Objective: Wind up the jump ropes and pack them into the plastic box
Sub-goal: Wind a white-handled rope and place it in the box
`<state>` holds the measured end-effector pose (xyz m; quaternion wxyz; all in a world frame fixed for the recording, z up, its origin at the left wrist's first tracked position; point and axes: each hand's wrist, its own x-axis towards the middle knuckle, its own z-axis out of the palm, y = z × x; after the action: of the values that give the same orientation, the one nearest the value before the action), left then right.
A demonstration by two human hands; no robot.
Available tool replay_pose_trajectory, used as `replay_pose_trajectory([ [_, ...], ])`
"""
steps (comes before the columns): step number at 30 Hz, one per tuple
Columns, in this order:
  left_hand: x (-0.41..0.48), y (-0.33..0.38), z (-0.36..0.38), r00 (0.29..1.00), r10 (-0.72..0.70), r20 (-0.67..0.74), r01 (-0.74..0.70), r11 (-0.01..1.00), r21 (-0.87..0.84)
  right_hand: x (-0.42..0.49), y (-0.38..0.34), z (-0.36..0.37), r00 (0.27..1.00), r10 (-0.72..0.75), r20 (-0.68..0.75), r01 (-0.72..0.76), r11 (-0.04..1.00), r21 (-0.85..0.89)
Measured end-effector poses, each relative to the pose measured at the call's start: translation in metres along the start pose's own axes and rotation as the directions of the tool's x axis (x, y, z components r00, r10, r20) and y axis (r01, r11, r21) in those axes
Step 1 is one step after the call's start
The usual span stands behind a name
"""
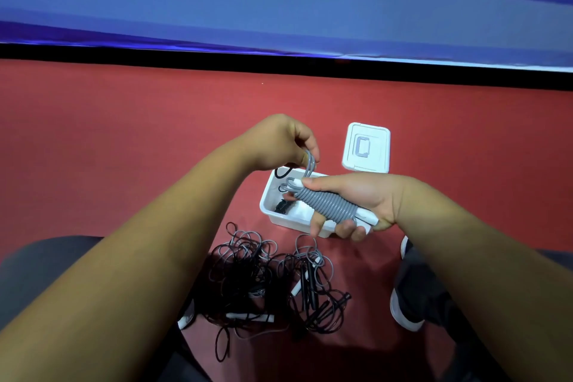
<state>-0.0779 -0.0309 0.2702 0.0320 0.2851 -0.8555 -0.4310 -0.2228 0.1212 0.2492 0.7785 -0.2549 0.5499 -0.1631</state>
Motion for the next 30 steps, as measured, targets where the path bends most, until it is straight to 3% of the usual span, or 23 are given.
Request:
replay_pose_trajectory([
  [3, 0.001, 0.006, -0.001, 0.996, 0.042, -0.079, -0.034, 0.995, 0.092, 0.009, 0.004, -0.005, 0.989, -0.048, -0.141, 0.063, 0.993, 0.104],
  [7, 0.001, 0.011, -0.006, 0.989, 0.089, -0.121, -0.071, 0.986, 0.149, 0.013, 0.003, -0.012, 0.969, -0.112, -0.220, 0.160, 0.964, 0.212],
  [15, -0.001, 0.002, -0.014, 0.999, 0.027, -0.039, -0.025, 0.999, 0.037, 0.022, 0.001, -0.020, 0.914, -0.265, -0.307, 0.386, 0.803, 0.454],
  [19, 0.000, -0.001, -0.011, 1.000, -0.023, -0.008, 0.023, 1.000, -0.014, 0.021, -0.001, -0.019, 0.908, -0.315, -0.277, 0.413, 0.786, 0.460],
  [24, -0.001, 0.001, -0.004, 0.996, -0.087, 0.023, 0.087, 0.996, 0.007, 0.020, -0.002, -0.013, 0.910, -0.256, -0.326, 0.382, 0.822, 0.423],
  [30, 0.001, 0.001, -0.006, 0.986, -0.164, 0.026, 0.153, 0.958, 0.241, 0.020, -0.001, -0.007, 0.900, -0.225, -0.372, 0.365, 0.856, 0.365],
])
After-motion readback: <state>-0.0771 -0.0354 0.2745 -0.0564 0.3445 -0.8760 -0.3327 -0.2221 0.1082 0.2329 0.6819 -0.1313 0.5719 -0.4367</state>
